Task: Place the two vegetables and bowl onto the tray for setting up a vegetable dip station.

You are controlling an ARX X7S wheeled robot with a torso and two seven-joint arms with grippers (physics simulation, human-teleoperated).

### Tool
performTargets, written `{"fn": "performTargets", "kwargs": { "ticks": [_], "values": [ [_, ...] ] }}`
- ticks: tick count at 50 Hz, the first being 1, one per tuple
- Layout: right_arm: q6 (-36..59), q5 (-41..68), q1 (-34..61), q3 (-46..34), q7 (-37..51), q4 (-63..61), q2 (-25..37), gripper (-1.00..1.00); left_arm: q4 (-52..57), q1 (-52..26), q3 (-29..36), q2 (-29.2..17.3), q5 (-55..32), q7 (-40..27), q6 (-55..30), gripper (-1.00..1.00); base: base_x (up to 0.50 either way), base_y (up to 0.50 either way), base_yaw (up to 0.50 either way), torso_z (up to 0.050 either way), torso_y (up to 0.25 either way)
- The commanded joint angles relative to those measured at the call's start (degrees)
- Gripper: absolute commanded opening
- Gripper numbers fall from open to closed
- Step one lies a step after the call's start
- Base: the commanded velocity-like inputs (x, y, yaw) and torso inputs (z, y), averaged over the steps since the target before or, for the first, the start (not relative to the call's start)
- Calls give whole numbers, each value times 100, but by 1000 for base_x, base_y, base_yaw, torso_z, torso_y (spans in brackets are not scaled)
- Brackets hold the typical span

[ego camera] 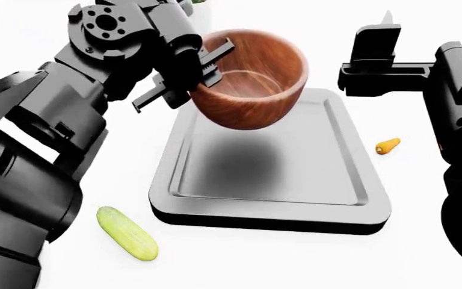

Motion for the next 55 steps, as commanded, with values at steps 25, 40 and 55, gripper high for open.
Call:
{"fn": "performTargets", "kwargs": {
  "ticks": [25, 40, 55],
  "values": [
    [-129, -42, 50, -144, -78, -20, 11, 100, -192, 89, 2297, 125, -1713, 1017, 617, -100, 0, 0, 0, 0, 0],
    [-165, -43, 68, -172, -103, -30, 31, 100, -207, 167, 2306, 125, -1566, 1047, 654, -100, 0, 0, 0, 0, 1],
    [-191, -41, 106, -182, -115, -45, 59, 100, -171, 233, 2292, 125, -1537, 1020, 668, 100, 0, 0, 0, 0, 0]
  ]
}}
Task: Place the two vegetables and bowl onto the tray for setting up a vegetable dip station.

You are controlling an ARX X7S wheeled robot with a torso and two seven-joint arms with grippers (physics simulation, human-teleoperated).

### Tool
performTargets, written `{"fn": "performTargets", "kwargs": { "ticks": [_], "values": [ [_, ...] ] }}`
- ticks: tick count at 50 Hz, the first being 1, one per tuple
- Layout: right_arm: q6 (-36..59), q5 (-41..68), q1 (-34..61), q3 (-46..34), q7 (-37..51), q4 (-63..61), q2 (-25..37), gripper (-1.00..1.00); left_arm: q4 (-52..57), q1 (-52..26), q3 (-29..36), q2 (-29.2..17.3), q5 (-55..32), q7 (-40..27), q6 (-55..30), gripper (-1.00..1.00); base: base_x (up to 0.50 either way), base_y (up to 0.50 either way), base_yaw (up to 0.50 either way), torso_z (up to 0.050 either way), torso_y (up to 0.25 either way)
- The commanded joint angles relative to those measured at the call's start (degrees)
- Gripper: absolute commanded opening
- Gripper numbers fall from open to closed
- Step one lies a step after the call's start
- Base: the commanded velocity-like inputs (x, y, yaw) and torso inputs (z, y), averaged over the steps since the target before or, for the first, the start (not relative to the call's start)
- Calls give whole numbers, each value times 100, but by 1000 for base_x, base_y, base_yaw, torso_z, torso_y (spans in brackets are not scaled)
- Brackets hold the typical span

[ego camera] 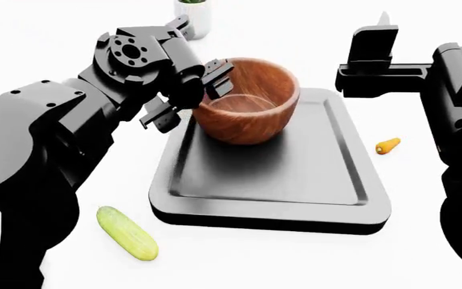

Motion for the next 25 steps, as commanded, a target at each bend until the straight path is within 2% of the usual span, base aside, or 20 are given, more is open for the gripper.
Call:
{"fn": "performTargets", "kwargs": {
  "ticks": [1, 11, 19, 20, 24, 25],
  "values": [
    [-16, -4, 27, -17, -14, 4, 6, 100, 2, 67, -22, 1, 18, -2, 42, 100, 0, 0, 0, 0, 0],
    [-41, -46, -4, -55, -32, 15, -9, 100, -55, 0, 13, 0, 91, 84, 36, 100, 0, 0, 0, 0, 0],
    [47, -179, -20, -126, -278, 337, 25, 100, -372, -751, 258, -40, 586, 659, 3, 100, 0, 0, 0, 0, 0],
    [104, -194, 28, -137, -322, 424, 26, 100, -117, -852, 250, -203, 634, 635, 131, 100, 0, 0, 0, 0, 0],
    [328, -279, 212, -204, -660, 936, -81, 100, 2101, -1221, 65, -1440, 973, 138, 1301, 100, 0, 0, 0, 0, 0],
    [374, -293, 236, -227, -705, 1019, -104, 100, 2355, -1265, 56, -1590, 1047, 92, 1418, 100, 0, 0, 0, 0, 0]
  ]
}}
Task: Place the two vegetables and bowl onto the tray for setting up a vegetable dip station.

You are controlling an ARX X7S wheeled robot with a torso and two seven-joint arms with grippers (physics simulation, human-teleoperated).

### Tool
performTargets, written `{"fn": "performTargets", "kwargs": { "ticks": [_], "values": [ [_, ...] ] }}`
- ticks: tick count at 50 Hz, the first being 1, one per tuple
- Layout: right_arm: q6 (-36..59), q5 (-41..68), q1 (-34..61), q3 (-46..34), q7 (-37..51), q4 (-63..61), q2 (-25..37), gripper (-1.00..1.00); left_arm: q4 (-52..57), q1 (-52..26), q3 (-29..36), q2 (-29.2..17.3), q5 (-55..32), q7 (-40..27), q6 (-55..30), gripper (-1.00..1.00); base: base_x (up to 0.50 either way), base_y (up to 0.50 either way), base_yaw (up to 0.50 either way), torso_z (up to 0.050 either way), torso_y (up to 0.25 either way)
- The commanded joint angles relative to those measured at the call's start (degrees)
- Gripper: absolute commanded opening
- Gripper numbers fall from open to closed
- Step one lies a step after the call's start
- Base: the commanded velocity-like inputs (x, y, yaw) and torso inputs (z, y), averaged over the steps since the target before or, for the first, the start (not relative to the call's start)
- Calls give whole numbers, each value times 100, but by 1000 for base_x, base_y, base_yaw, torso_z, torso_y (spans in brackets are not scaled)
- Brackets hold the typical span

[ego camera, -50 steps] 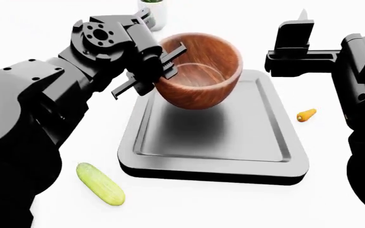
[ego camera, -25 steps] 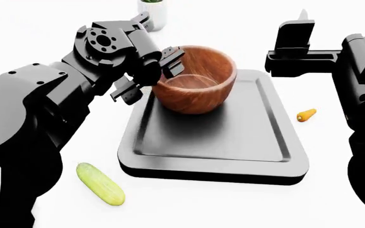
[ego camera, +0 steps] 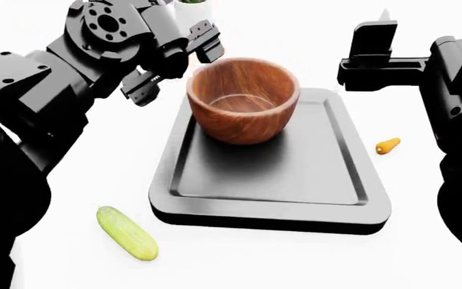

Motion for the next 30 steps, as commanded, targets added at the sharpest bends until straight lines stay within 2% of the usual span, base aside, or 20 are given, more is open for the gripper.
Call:
{"fn": "performTargets", "kwargs": {
  "ticks": [1, 2, 5, 9, 13, 15, 18, 30],
  "values": [
    [313, -205, 172, -146, -586, 872, -114, 100, 2454, -874, -28, -1553, 778, -324, 1254, 100, 0, 0, 0, 0, 0],
    [351, -199, 179, -170, -616, 949, -124, 100, 2513, -870, -36, -1578, 783, -347, 1279, 100, 0, 0, 0, 0, 0],
    [390, -323, 127, -228, -894, 1252, -133, 100, 3454, -1033, 3, -2224, 1203, -474, 1594, 100, 0, 0, 0, 0, 0],
    [574, -322, 190, -309, -1164, 1616, -152, 100, 4304, -1113, 67, -2825, 1745, -493, 1916, 100, 0, 0, 0, 0, 0],
    [612, -331, 254, -295, -1479, 1955, -196, 100, 5194, -1164, 17, -3433, 2455, -131, 2351, 100, 0, 0, 0, 0, 0],
    [694, -322, 293, -329, -1548, 2094, -216, 100, 5467, -1279, 94, -3591, 2676, -157, 2265, 100, 0, 0, 0, 0, 0],
    [653, -245, 256, -302, -1747, 2354, -244, 100, 6188, -1285, -15, -4008, 3118, -35, 2634, 100, 0, 0, 0, 0, 0],
    [754, 128, 127, -304, -2256, 3141, -178, 100, 6657, -1615, -93, -4346, 3571, -76, 2586, 100, 0, 0, 0, 0, 0]
  ]
}}
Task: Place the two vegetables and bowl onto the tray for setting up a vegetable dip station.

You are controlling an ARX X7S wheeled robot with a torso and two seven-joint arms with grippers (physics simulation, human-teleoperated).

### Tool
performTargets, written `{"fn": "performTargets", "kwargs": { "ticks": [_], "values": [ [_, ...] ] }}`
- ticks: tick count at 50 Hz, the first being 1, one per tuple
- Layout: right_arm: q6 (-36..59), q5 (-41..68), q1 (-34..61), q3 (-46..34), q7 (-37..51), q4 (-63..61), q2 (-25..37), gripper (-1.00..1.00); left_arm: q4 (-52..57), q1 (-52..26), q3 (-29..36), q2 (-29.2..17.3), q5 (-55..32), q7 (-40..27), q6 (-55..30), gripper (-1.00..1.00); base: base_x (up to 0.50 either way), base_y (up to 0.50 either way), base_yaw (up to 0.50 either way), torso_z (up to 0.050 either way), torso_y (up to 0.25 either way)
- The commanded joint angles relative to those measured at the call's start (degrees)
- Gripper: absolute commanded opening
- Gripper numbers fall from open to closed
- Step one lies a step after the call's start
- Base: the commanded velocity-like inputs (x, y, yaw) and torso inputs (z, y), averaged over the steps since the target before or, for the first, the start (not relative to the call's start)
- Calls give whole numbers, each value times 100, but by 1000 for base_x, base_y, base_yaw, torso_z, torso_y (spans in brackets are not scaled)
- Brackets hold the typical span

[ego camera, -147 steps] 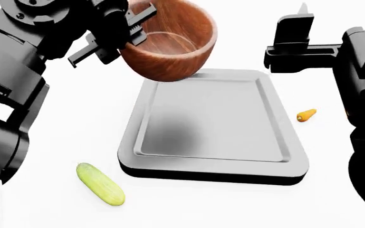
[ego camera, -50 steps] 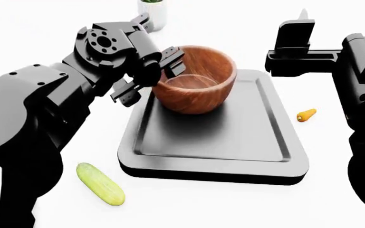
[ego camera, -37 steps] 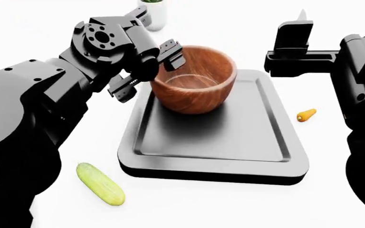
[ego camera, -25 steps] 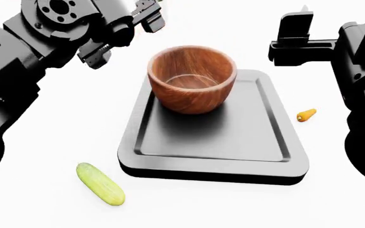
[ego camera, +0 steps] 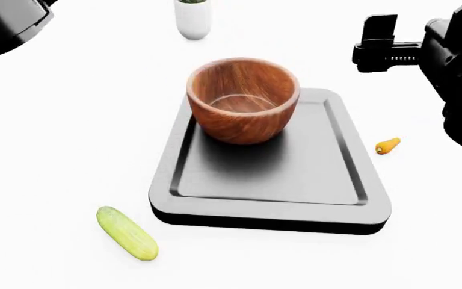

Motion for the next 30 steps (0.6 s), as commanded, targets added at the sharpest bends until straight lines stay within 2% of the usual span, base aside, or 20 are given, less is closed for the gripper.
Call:
{"fn": "performTargets", "kwargs": {
  "ticks": [1, 17, 30],
  "values": [
    [99, 290, -97, -13, -551, 831, 20, 100, 1004, -339, -85, -633, 705, 18, 237, 100, 0, 0, 0, 0, 0],
    [484, 765, -261, -210, -1005, 1934, -91, 100, 1124, -392, -185, -720, 793, -74, 150, 100, 0, 0, 0, 0, 0],
    [946, -30, -39, -755, -1817, 3295, -599, 100, 1183, -371, -289, -726, 800, -88, 117, 100, 0, 0, 0, 0, 0]
  ]
}}
